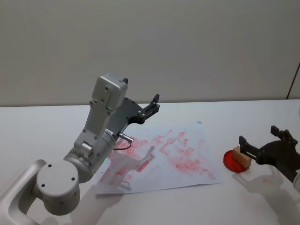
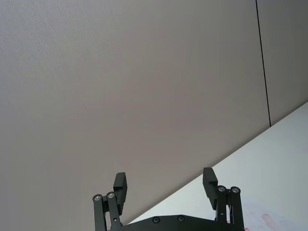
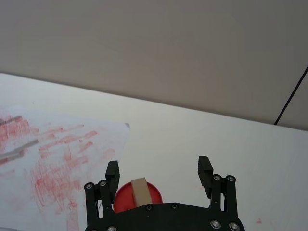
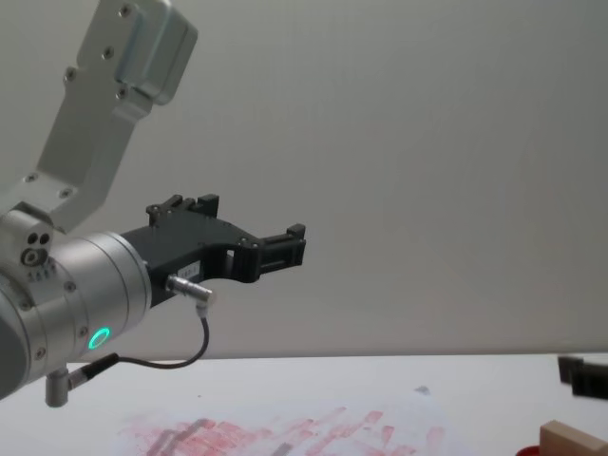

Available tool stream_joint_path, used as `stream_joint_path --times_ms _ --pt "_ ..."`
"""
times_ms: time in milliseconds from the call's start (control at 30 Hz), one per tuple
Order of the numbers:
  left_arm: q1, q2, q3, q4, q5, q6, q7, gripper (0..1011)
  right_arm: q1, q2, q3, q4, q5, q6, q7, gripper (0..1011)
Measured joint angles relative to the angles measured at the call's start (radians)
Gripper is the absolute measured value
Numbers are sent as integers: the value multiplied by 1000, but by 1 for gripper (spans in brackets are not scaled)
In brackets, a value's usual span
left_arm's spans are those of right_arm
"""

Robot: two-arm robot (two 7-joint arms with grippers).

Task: Use the one hand to pick up the stamp and affix it onto the A4 paper.

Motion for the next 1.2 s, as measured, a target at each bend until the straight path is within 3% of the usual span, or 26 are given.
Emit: stream_joint_path --times_ms 367,700,1067,1200 --pt "0 0 0 0 0 0 0 1001 53 -12 -14 75 -48 85 87 1001" --pt "0 0 0 0 0 0 0 1001 106 -33 -34 146 -97 127 160 1001" --pt "0 0 0 0 0 0 0 1001 131 -49 -47 187 -126 149 187 1001" --pt "0 0 0 0 0 0 0 1001 137 -52 -50 197 -133 154 193 922"
